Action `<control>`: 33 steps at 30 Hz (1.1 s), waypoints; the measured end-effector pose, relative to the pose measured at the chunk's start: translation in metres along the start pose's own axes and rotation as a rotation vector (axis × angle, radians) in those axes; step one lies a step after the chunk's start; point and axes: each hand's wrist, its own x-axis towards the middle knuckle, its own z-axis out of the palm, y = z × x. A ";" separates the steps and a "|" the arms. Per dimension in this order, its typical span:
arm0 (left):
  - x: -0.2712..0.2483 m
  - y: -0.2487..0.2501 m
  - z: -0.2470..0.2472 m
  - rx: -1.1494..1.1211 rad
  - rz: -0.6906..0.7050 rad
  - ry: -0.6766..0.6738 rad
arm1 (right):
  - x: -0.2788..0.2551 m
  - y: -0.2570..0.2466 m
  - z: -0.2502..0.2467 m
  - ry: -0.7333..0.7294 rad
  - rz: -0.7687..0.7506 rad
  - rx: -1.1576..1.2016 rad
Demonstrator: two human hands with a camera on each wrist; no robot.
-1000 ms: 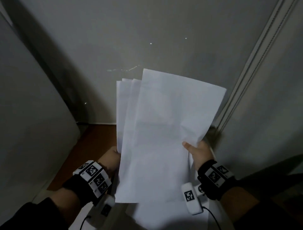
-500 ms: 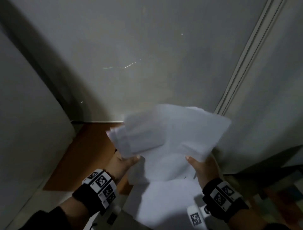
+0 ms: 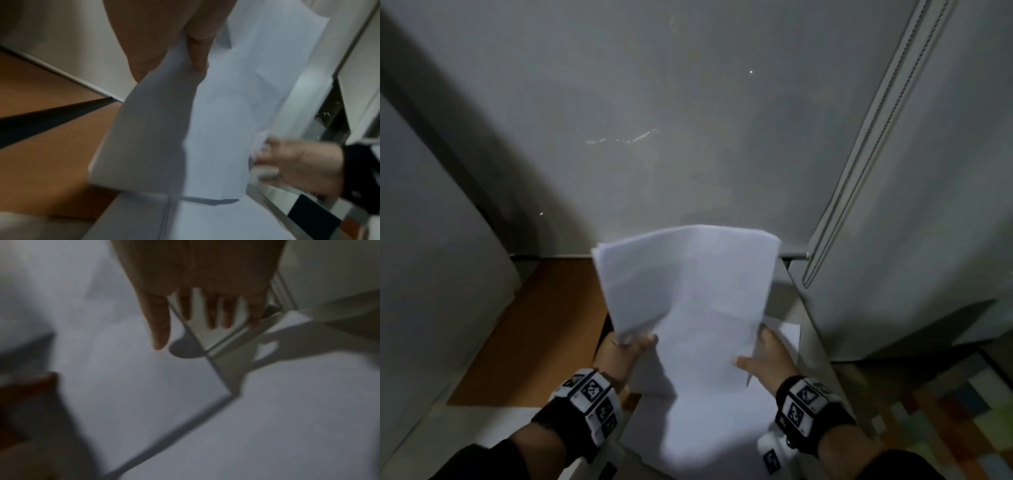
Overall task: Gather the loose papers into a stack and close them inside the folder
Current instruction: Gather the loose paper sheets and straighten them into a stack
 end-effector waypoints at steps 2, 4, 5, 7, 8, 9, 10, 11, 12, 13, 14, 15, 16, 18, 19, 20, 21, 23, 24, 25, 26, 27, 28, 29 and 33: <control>0.004 0.000 -0.013 -0.013 0.011 0.077 | 0.008 0.018 -0.007 0.191 0.225 -0.202; 0.005 0.000 -0.030 0.009 -0.007 0.141 | 0.007 0.035 -0.012 0.291 0.477 -0.334; 0.005 -0.001 -0.038 0.018 -0.031 0.154 | 0.006 0.042 -0.010 0.288 0.522 -0.360; 0.006 -0.003 -0.053 0.045 -0.058 0.170 | 0.010 0.050 -0.001 0.257 0.541 -0.346; 0.004 -0.004 -0.059 0.084 -0.068 0.180 | 0.013 0.051 0.002 0.236 0.539 -0.323; 0.002 -0.006 -0.065 0.124 -0.077 0.184 | 0.016 0.050 0.005 0.211 0.539 -0.314; -0.001 -0.005 -0.069 0.152 -0.081 0.188 | 0.020 0.049 0.006 0.193 0.541 -0.307; -0.004 -0.007 -0.073 0.159 -0.075 0.183 | 0.021 0.048 0.007 0.190 0.549 -0.311; -0.007 -0.008 -0.076 0.145 -0.075 0.176 | 0.023 0.048 0.008 0.194 0.551 -0.315; -0.010 -0.010 -0.080 0.135 -0.068 0.160 | 0.023 0.047 0.009 0.198 0.549 -0.324; -0.014 -0.011 -0.082 0.142 -0.058 0.157 | 0.021 0.047 0.009 0.199 0.533 -0.333; -0.018 -0.011 -0.084 0.150 -0.037 0.156 | 0.019 0.047 0.009 0.186 0.525 -0.347; -0.020 -0.012 -0.084 0.144 -0.026 0.162 | 0.016 0.046 0.009 0.169 0.512 -0.354; -0.022 -0.012 -0.083 0.072 -0.019 0.174 | 0.013 0.046 0.008 0.161 0.467 -0.318; -0.022 -0.013 -0.084 0.038 -0.027 0.191 | 0.013 0.047 0.007 0.168 0.437 -0.274; -0.021 -0.013 -0.084 0.024 -0.050 0.216 | 0.012 0.047 0.006 0.172 0.409 -0.212; -0.019 -0.015 -0.088 0.017 -0.074 0.236 | 0.013 0.049 0.004 0.181 0.374 -0.151; -0.012 -0.022 -0.095 0.023 -0.127 0.259 | 0.015 0.052 -0.001 0.172 0.313 -0.065; -0.009 -0.025 -0.099 0.033 -0.157 0.276 | 0.017 0.055 -0.004 0.181 0.270 -0.035; -0.006 -0.029 -0.103 0.052 -0.181 0.299 | 0.020 0.057 -0.010 0.206 0.223 -0.011; -0.004 -0.030 -0.104 0.079 -0.201 0.317 | 0.020 0.054 -0.019 0.233 0.196 0.011; -0.003 -0.031 -0.106 0.110 -0.215 0.332 | 0.021 0.050 -0.030 0.260 0.179 0.045; -0.002 -0.032 -0.107 0.138 -0.231 0.349 | 0.023 0.047 -0.040 0.284 0.172 0.075; -0.002 -0.031 -0.107 0.161 -0.242 0.360 | 0.024 0.042 -0.053 0.303 0.166 0.097; -0.001 -0.032 -0.112 0.224 -0.260 0.433 | 0.023 0.036 -0.072 0.287 0.184 0.200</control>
